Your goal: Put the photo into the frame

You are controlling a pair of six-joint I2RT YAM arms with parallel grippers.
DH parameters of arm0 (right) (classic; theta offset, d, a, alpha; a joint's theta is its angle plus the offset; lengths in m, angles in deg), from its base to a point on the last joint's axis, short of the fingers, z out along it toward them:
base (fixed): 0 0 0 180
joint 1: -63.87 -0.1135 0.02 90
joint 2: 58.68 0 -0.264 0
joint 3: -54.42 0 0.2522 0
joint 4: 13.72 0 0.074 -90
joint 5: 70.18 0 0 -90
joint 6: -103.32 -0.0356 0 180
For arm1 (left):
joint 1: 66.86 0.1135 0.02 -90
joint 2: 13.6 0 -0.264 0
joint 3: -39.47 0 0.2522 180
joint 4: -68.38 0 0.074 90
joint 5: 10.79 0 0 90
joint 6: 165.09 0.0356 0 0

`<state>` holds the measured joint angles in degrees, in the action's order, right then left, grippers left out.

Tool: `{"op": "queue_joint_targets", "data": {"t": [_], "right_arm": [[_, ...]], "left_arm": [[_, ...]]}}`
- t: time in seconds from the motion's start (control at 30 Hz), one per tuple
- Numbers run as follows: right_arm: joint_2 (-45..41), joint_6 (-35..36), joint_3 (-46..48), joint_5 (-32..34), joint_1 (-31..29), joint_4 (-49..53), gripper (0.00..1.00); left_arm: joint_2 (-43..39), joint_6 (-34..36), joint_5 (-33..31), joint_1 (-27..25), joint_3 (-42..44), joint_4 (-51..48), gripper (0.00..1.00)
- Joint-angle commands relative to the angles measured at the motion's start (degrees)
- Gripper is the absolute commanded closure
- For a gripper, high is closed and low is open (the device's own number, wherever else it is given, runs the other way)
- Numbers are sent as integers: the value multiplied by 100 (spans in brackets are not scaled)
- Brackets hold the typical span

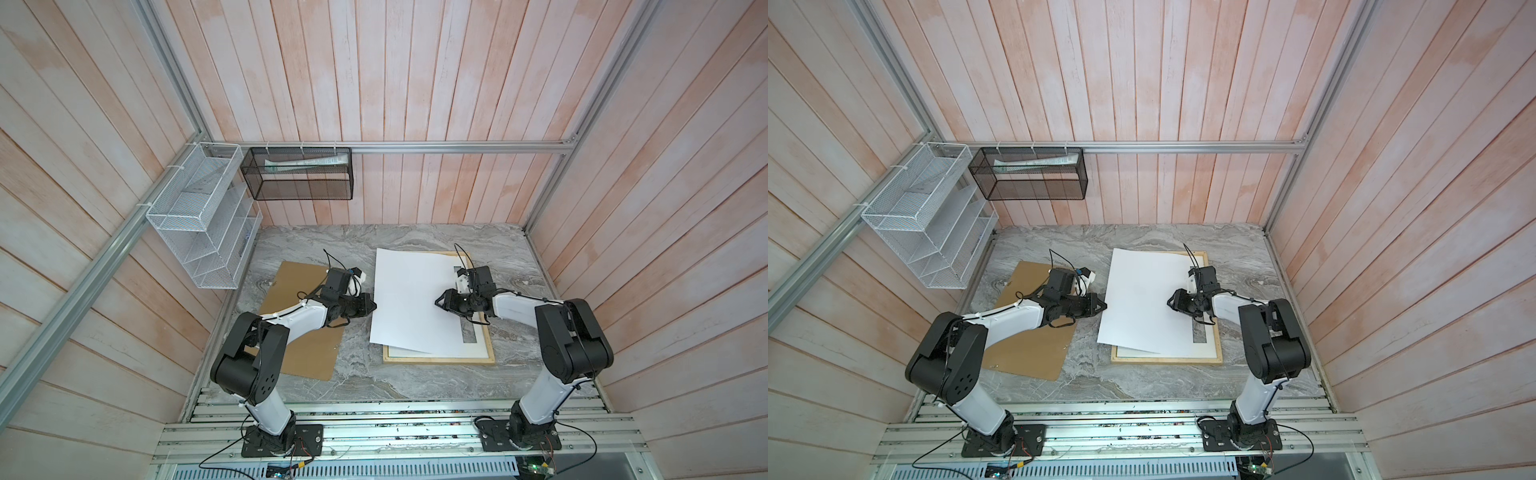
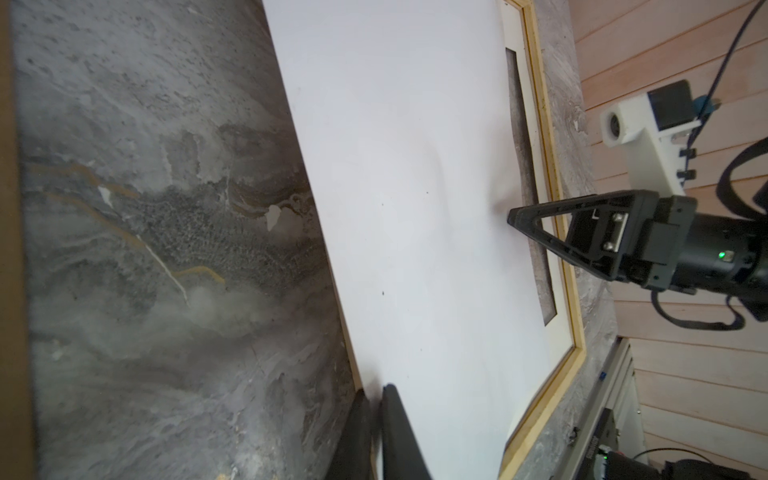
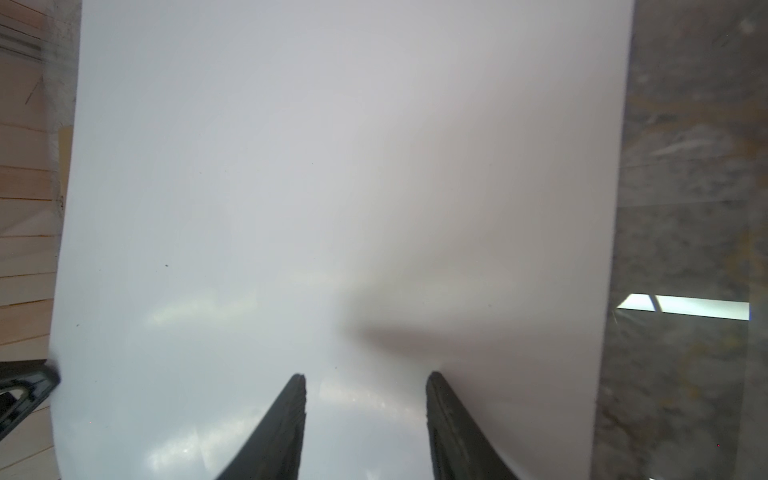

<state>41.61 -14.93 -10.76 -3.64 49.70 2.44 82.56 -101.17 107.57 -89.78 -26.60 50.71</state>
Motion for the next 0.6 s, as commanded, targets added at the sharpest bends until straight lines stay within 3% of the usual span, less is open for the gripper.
{"op": "queue_joint_targets", "data": {"t": [0.0,0.27,0.57], "right_arm": [[-94,105,-149,157,34,90,51],[-311,170,-72,252,254,186,51],[-462,134,71,257,352,166,51]], "left_arm": [[-218,46,73,15,-94,-74,94],[-420,128,-171,15,-130,-296,99],[-475,312,-1599,41,-279,-1220,100]]}}
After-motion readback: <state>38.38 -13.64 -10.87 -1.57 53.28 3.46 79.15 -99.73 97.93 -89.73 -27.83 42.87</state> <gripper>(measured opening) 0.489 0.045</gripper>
